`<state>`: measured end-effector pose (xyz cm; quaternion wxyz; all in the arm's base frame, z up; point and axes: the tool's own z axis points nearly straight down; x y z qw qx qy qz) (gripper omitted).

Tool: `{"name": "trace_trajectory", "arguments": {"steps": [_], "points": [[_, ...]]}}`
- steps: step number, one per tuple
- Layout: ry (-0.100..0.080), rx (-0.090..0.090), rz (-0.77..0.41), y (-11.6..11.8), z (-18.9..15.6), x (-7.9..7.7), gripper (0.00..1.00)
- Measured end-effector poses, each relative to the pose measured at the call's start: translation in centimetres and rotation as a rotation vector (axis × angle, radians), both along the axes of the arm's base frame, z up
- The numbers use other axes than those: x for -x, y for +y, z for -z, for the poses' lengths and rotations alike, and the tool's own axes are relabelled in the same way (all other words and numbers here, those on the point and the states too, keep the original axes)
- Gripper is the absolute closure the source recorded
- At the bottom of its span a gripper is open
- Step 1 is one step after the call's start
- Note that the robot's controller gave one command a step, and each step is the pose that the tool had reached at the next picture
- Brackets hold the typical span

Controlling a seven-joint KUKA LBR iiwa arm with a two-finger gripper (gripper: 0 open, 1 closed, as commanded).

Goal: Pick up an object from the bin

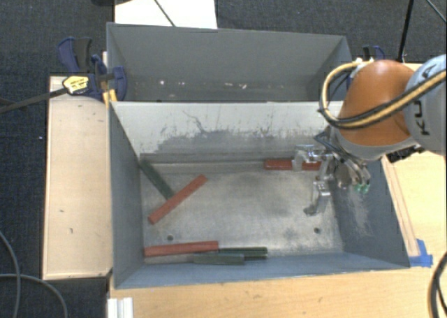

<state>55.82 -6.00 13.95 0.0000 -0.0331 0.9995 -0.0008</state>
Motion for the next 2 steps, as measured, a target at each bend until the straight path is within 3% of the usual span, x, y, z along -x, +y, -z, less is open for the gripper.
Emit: {"name": "trace_trajectory", "arguments": {"steps": [1, 2], "points": [[-0.002, -0.003, 0.052, 3.6, -2.4, -1.0, 0.00], [-0.007, -0.004, 0.146, 4.9, -1.3, -2.4, 0.00]]}}
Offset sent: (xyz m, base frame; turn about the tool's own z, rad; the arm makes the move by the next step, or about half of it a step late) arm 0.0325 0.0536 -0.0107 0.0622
